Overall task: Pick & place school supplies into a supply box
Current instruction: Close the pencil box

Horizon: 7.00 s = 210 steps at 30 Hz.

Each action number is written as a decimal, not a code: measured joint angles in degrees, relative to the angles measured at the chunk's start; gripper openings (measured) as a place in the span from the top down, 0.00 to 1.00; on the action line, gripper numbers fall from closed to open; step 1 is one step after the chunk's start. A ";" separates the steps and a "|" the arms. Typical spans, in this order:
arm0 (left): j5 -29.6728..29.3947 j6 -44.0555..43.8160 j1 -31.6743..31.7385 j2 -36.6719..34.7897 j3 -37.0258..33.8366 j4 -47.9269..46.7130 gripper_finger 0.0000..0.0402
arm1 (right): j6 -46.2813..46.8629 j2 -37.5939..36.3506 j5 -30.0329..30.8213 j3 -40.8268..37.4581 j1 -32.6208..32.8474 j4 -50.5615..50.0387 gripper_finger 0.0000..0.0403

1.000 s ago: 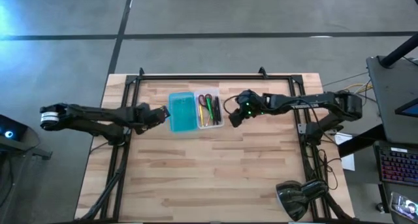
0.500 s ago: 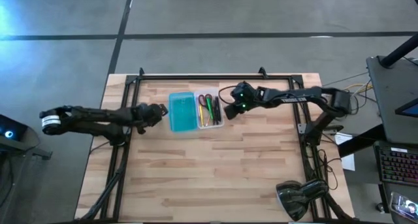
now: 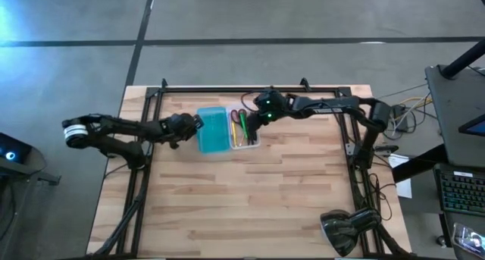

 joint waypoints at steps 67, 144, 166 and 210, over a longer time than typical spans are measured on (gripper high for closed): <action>-2.95 41.45 1.71 9.72 35.19 -19.37 1.00 | 0.62 -22.69 22.07 -22.52 -2.64 -23.77 0.98; 20.92 41.36 -6.08 41.17 63.24 10.92 1.00 | 17.28 -42.20 28.23 -34.83 -4.21 -43.33 0.98; 15.79 50.73 -6.05 39.72 59.98 -11.00 1.00 | 20.04 -41.55 36.16 -37.19 -5.85 -47.53 0.98; 19.27 34.70 -7.17 38.66 52.23 22.38 1.00 | 7.68 -26.70 32.95 -33.43 -5.85 -36.38 0.98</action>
